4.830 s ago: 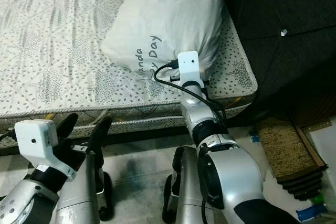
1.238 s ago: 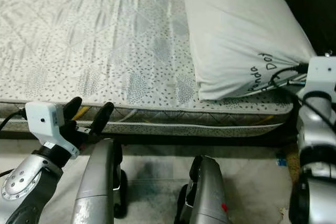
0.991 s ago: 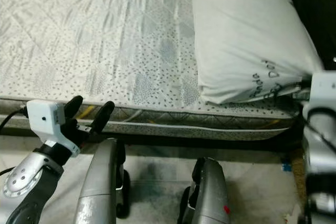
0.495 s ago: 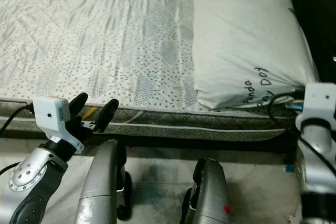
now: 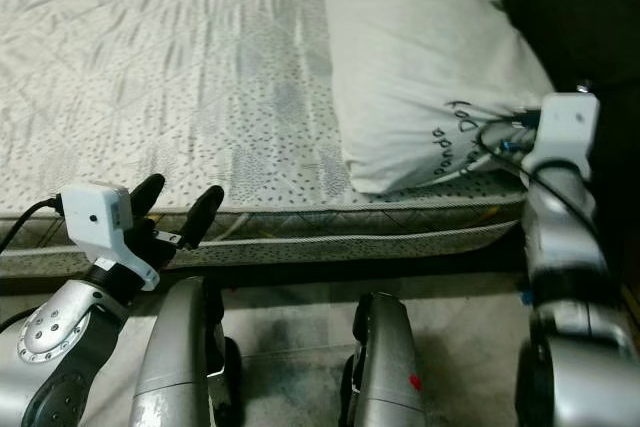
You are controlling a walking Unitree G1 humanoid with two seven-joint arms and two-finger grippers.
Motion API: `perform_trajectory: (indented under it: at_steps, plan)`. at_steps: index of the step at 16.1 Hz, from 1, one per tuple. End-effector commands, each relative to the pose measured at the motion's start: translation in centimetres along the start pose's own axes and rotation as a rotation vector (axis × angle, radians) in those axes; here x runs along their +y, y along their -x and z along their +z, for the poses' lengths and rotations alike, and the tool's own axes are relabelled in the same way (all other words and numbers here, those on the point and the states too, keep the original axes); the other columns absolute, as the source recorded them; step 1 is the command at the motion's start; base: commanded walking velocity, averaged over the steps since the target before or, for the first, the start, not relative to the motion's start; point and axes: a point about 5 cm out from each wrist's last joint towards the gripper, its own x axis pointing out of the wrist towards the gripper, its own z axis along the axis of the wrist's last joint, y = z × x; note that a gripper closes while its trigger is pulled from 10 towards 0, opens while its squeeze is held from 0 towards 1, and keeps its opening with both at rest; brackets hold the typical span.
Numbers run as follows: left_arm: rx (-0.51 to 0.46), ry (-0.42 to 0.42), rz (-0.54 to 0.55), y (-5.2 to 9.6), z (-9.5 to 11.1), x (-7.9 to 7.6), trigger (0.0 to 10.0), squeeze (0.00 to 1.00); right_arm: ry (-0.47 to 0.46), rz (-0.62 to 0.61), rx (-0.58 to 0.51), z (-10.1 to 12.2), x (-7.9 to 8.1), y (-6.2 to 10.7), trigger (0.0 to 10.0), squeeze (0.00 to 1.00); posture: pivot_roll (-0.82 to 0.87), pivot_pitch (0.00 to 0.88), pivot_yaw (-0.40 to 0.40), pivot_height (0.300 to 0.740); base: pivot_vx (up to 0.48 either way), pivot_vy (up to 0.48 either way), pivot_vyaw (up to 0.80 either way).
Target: Clean up the room
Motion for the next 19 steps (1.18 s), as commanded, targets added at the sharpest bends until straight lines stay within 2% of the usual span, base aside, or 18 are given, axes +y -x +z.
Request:
perform_trajectory:
  at_steps: [1,7,10,11,12,13,14,15,16,19]
  plan:
    - [0.005,-0.010,0.013,0.2,-0.2,0.2,10.0,0.00,-0.026,-0.044,-0.039,1.7,-1.1,-0.8,0.0,0.00,0.09,0.183,-0.074,0.561,0.000,0.000,0.00]
    - [-0.001,-0.031,0.039,0.3,0.0,0.7,10.0,0.00,-0.034,-0.089,-0.098,5.5,-2.2,-2.1,0.0,0.00,0.11,0.175,-0.082,0.561,0.000,0.000,0.00]
    - [-0.009,-0.037,0.039,0.0,0.0,0.6,10.0,0.00,-0.026,-0.088,-0.107,5.9,-2.2,-2.2,0.0,0.00,0.10,0.162,-0.080,0.561,0.000,0.000,0.00]
    - [-0.013,-0.036,0.035,-0.1,0.0,0.5,10.0,0.00,-0.013,-0.058,-0.093,5.2,-1.6,-2.1,0.6,0.00,0.10,0.159,-0.079,0.561,0.000,0.000,0.00]
    - [-0.014,-0.036,0.036,-0.1,0.0,0.5,10.0,0.00,-0.017,-0.025,-0.085,4.6,-1.0,-2.0,10.0,0.00,0.09,0.157,-0.077,0.561,0.000,0.000,0.00]
    - [-0.014,-0.035,0.035,-0.2,-0.1,0.5,10.0,0.00,-0.029,0.007,-0.078,3.8,-0.4,-1.8,10.0,0.45,0.09,0.152,-0.076,0.561,0.000,0.000,0.00]
    - [-0.015,-0.034,0.034,-0.2,-0.1,0.5,10.0,0.00,-0.049,0.024,-0.072,3.1,0.1,-1.6,10.0,1.00,0.09,0.149,-0.075,0.561,0.000,0.000,0.00]
    - [-0.019,-0.035,0.033,-0.4,-0.1,0.5,10.0,0.00,-0.093,0.043,-0.059,2.0,0.7,-1.3,10.0,1.00,0.09,0.139,-0.072,0.561,0.000,0.000,0.00]
    - [-0.021,-0.037,0.034,-0.5,-0.1,0.6,10.0,0.00,-0.105,0.046,-0.059,1.7,0.9,-1.2,10.0,1.00,0.09,0.131,-0.071,0.561,0.000,0.000,0.00]
    - [-0.032,-0.041,0.044,-1.1,-0.1,1.1,10.0,0.00,-0.095,0.027,-0.089,1.7,0.8,-1.0,10.0,1.00,0.07,0.100,-0.067,0.561,0.000,0.000,0.00]
